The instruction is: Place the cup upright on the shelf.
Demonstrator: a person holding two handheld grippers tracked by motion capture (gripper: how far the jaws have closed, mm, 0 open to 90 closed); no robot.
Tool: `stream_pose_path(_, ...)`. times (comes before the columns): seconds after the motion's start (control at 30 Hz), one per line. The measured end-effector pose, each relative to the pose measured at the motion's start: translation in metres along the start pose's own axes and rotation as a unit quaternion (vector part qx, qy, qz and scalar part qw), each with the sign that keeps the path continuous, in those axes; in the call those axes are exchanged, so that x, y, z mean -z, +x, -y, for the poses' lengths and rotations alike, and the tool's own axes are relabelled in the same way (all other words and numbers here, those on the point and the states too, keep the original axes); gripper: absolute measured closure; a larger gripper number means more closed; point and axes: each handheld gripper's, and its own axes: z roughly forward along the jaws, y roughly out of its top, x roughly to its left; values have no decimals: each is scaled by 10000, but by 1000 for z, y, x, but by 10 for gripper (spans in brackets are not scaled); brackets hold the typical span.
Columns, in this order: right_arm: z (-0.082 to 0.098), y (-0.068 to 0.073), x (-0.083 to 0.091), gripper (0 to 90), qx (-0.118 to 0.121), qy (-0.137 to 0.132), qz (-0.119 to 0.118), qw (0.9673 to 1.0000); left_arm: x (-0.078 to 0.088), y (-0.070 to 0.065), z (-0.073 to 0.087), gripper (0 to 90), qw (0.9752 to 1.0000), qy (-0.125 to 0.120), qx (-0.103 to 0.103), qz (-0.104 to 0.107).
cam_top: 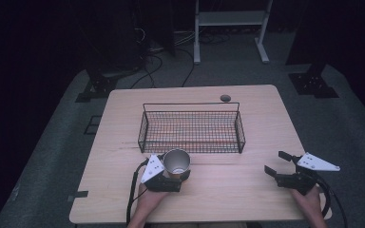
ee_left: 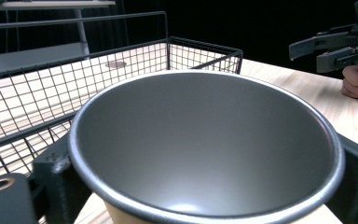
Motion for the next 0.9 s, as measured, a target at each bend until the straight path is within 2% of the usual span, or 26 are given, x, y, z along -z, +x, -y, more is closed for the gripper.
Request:
stream_pose_path(0.07, 0, 0, 0, 130, 1, 3, 2, 10000, 1, 0, -1, 117, 10000, -12, -8, 7)
stream_pose_path(0.2, 0, 0, 0, 130, -2, -4, -1, 10000, 1, 0, -1, 122, 10000, -9, -35, 6)
stream_pose_path(0.37, 0, 0, 0, 130, -5, -2, 6, 10000, 3, 1, -6, 124, 10000, -51, 52, 56)
stream_pose_path(0.63, 0, -1, 0, 130, -12, -8, 4, 10000, 3, 8, -30, 125, 9996, -191, 1, 211)
stream_pose_path(0.9, 0, -1, 0, 130, -20, -16, -1, 10000, -5, 21, -56, 125, 9991, -229, -81, 338)
